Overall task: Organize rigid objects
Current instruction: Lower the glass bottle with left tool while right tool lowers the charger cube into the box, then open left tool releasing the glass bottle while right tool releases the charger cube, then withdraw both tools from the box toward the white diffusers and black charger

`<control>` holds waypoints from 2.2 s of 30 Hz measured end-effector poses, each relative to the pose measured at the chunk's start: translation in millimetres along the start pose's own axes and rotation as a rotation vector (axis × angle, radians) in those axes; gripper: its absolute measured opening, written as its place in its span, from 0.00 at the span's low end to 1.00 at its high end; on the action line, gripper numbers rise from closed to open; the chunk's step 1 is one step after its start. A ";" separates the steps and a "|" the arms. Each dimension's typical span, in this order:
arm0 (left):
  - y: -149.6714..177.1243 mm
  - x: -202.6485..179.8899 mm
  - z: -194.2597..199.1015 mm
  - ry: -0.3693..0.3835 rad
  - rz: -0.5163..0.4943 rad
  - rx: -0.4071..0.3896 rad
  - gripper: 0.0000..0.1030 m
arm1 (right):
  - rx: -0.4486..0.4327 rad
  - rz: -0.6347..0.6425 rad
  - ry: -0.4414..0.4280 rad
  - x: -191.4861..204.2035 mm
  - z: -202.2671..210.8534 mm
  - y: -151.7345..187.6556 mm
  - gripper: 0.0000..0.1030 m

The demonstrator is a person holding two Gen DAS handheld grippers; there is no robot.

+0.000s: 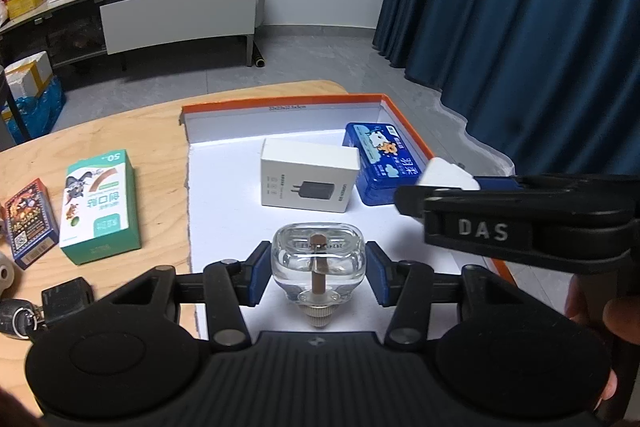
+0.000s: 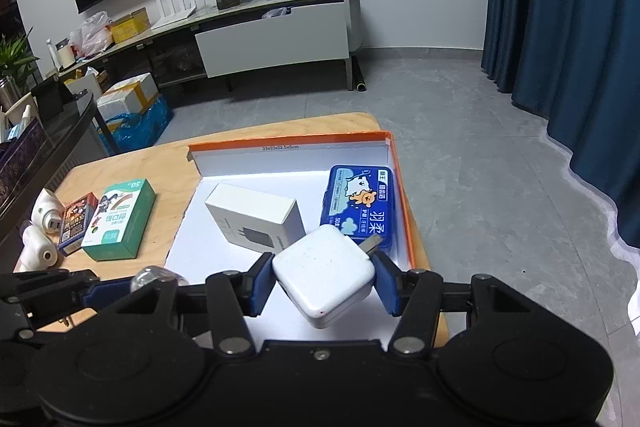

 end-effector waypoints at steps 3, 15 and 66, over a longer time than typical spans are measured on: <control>0.1 -4.0 -2.2 0.011 -0.016 0.003 0.49 | 0.010 -0.002 0.001 -0.6 -5.0 -0.2 0.63; -4.7 -19.4 -14.3 0.043 -0.039 0.009 0.49 | 0.059 -0.011 0.025 -9.3 -23.2 -0.8 0.63; 35.4 145.1 71.8 -0.280 0.156 0.006 0.95 | 0.045 0.126 -0.093 130.8 2.6 28.0 0.79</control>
Point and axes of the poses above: each gripper's, at about its wrist camera, not at the fingertips, and z roughly against the way its jaws point, x to its left, y to its underside, the point moved 6 cm from there along -z, roughly the way its jaws point, and after that the axes turned 11 degrees about -y, right-handed, at the moved point
